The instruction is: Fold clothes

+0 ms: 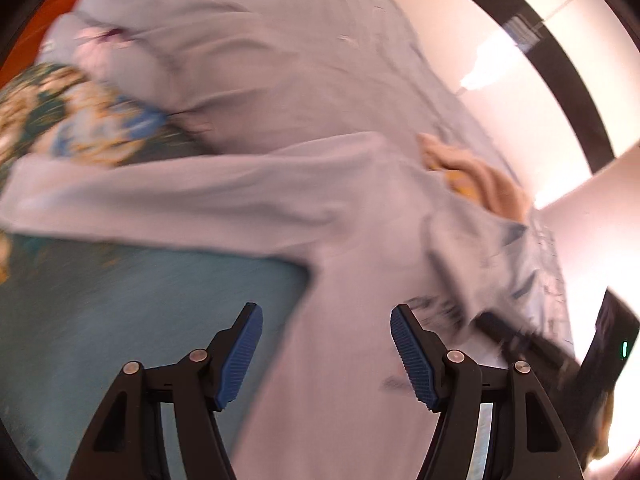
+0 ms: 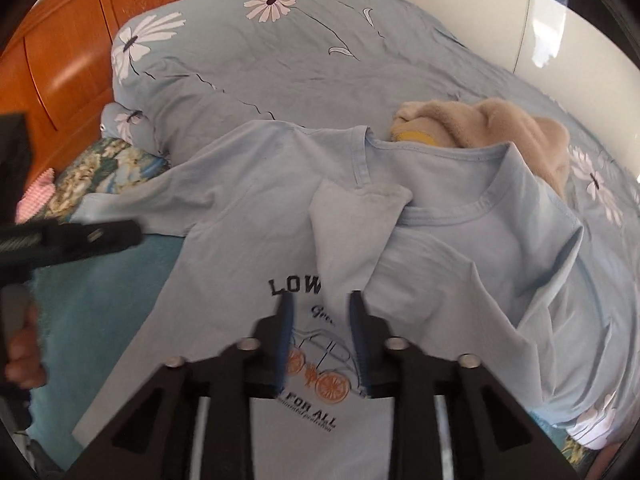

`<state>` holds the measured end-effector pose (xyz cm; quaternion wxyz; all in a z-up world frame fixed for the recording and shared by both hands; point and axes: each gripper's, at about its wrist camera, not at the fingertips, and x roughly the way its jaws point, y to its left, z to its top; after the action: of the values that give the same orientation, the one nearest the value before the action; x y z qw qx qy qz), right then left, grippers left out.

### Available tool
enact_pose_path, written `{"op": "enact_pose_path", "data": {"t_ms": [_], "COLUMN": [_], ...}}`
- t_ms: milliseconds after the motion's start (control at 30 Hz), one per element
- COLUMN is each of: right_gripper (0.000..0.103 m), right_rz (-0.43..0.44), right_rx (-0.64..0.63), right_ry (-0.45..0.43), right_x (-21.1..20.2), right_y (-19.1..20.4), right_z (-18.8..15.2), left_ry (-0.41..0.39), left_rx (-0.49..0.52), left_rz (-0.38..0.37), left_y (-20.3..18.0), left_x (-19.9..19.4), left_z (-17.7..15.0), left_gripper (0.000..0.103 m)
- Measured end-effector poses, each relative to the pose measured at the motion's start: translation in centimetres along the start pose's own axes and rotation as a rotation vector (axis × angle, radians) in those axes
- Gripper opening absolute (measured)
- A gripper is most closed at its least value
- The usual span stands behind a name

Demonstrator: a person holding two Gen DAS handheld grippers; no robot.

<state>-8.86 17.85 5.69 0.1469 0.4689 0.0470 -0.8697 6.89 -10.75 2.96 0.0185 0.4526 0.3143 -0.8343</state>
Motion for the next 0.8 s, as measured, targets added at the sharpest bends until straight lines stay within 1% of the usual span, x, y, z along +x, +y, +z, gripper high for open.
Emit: {"op": "enact_pose_path", "data": {"t_ms": [33,100,133,200,267,367,500,567,600,633,667,700,733,767,800], "right_gripper": [0.032,0.032,0.033,0.033,0.033,0.033,0.033,0.033,0.033,0.033,0.033,0.033,0.033,0.033,0.033], "right_rz": [0.015,-0.006,-0.02,-0.064,-0.089,-0.128,-0.163,-0.168,-0.172,-0.175,-0.174,-0.173,-0.171,-0.17,-0.169], "right_rx": [0.012,0.062,0.088,0.179,0.267,0.364,0.424,0.447,0.456,0.465,0.478,0.492,0.505,0.516,0.526], "right_ry": [-0.008,-0.039,-0.05,-0.064,-0.067,-0.067,-0.053,-0.048,-0.047,-0.047,-0.047,-0.047,-0.047,-0.046,-0.046], "right_x": [-0.6,-2.5,-3.1,-4.5,-5.5,-6.8,-7.6,-7.8,-8.0,-8.2,-8.2,-8.3,-8.3,-8.3,-8.3], "right_y": [-0.3,-1.6,-2.2,-4.4,-6.5,-9.0,-10.6,-11.1,-11.4,-11.7,-12.0,-12.2,-12.5,-12.8,-13.1], "right_z": [-0.3,-1.2,-1.5,-2.6,-3.6,-5.3,-7.2,-7.9,-8.2,-8.6,-8.8,-9.0,-9.3,-9.5,-9.7], "left_ry": [0.003,0.009,0.013,0.029,0.046,0.079,0.124,0.139,0.138,0.133,0.131,0.132,0.131,0.118,0.098], "left_rx": [0.021,0.065,0.087,0.144,0.208,0.275,0.359,0.38,0.388,0.396,0.395,0.387,0.371,0.356,0.344], "left_rz": [-0.022,-0.058,-0.075,-0.098,-0.086,-0.056,-0.015,0.012,0.025,0.035,0.037,0.031,0.021,0.007,-0.008], "left_y": [-1.3,-4.0,-5.3,-8.0,-10.5,-12.8,-15.7,-16.1,-16.0,-16.0,-15.8,-15.5,-15.2,-14.8,-14.6], "left_x": [0.7,2.0,2.7,4.0,5.5,7.8,11.0,12.0,12.2,12.3,12.3,12.2,12.1,11.7,11.0], "left_z": [0.4,1.1,1.4,1.8,2.1,2.2,2.1,1.8,1.6,1.4,1.3,1.2,1.3,1.4,1.6], "left_gripper": [0.07,0.07,0.07,0.07,0.07,0.07,0.07,0.068,0.064,0.051,0.043,0.026,0.007,0.003,0.003]}}
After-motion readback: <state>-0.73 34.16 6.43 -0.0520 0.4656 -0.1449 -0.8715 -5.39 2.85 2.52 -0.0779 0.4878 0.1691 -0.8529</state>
